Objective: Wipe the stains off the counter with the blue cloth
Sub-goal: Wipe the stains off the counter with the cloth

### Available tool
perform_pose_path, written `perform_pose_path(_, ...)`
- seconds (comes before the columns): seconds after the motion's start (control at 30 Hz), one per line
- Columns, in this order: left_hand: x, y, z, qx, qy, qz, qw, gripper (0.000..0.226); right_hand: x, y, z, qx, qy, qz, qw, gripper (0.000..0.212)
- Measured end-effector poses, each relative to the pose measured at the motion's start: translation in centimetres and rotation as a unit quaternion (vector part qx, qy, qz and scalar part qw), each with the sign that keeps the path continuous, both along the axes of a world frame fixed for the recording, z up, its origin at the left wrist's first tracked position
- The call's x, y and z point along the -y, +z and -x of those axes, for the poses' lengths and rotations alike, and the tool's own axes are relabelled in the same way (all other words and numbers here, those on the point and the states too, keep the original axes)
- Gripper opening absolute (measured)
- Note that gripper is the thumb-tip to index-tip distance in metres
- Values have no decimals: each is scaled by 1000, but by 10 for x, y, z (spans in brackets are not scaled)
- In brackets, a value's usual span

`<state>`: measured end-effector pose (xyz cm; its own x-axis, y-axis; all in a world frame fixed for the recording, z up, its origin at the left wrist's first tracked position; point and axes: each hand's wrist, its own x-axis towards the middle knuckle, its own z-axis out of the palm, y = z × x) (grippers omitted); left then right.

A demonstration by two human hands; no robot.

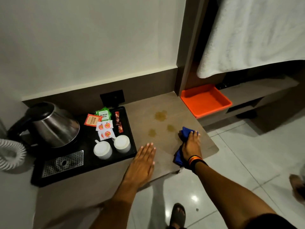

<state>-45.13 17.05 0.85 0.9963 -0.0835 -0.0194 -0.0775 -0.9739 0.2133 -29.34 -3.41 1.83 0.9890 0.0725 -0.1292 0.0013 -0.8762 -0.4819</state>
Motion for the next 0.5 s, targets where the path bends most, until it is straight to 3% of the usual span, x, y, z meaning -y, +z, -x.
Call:
perform_pose_path(0.23, -39, -41, 48, -53, -78, 17, 995, 68, -21, -30, -8, 24, 1, 93, 995, 61)
perform_pose_path(0.5, -50, -31, 39, -48, -133, 39, 989, 69, -28, -45, 20, 60, 144, 56, 986, 55)
